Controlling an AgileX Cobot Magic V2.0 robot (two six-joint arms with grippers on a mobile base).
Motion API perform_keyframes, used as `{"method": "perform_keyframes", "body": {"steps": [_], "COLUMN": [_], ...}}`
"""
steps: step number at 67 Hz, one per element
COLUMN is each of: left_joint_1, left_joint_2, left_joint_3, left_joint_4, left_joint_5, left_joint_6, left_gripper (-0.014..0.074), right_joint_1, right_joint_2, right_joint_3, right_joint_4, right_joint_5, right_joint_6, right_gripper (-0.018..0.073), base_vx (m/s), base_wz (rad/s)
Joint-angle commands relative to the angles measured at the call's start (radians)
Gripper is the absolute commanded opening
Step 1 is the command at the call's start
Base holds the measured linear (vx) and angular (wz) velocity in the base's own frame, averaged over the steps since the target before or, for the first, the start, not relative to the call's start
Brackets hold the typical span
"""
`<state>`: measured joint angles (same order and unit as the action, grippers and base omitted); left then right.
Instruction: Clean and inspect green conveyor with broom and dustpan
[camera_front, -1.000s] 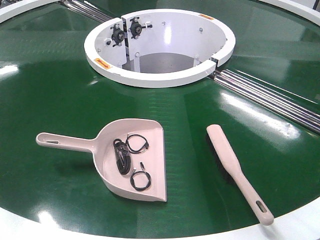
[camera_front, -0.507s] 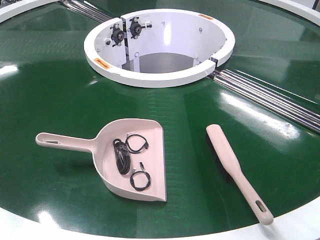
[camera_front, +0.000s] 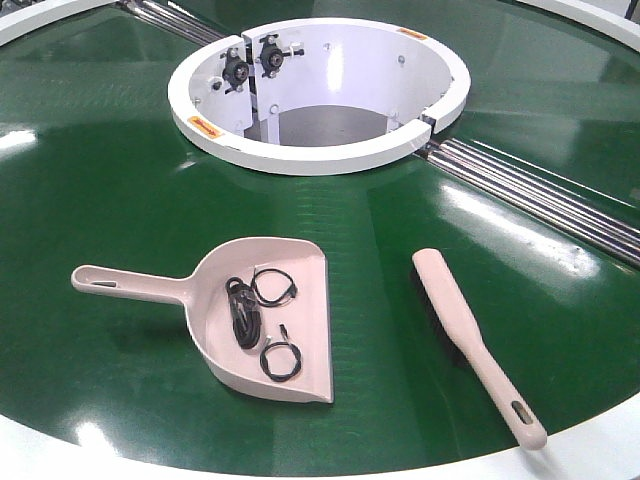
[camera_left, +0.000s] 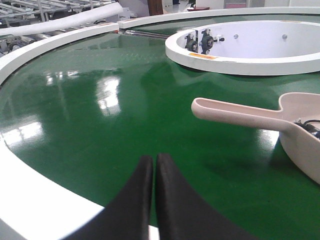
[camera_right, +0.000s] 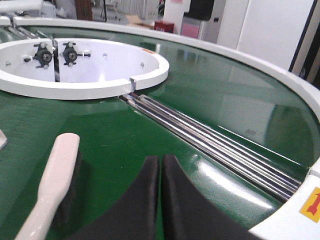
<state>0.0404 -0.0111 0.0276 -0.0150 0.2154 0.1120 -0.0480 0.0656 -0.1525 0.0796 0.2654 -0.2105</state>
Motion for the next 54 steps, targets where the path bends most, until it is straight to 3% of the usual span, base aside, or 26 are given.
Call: {"method": "perform_keyframes", "body": {"steps": [1,10,54], "left_joint_1": [0.001,0.001,0.001], "left_joint_2": [-0.014,-0.014,-0.014], "left_joint_3": [0.018,0.018,0.018], "left_joint_4": [-0.01,-0.01,-0.01], "left_joint_5": [-0.071,-0.07,-0.07], "left_joint_6": [-0.009,-0.009,-0.009], "left_gripper": [-0.0006,-0.0006,-0.0006], "right_joint_1": [-0.005,-0.005,-0.005], "right_joint_2": [-0.064,-0.083,-0.083], "right_joint_3": [0.069,0.201,0.197], "right_joint_4": [-0.026,-0.008,0.001], "right_joint_5": [-0.122,-0.209,-0.164], "right_joint_6": [-0.005,0.013,0.018], "right_gripper": [-0.0003,-0.0003,-0.0003], "base_vx": [0.0,0.0,0.0], "base_wz": [0.0,0.0,0.0]}}
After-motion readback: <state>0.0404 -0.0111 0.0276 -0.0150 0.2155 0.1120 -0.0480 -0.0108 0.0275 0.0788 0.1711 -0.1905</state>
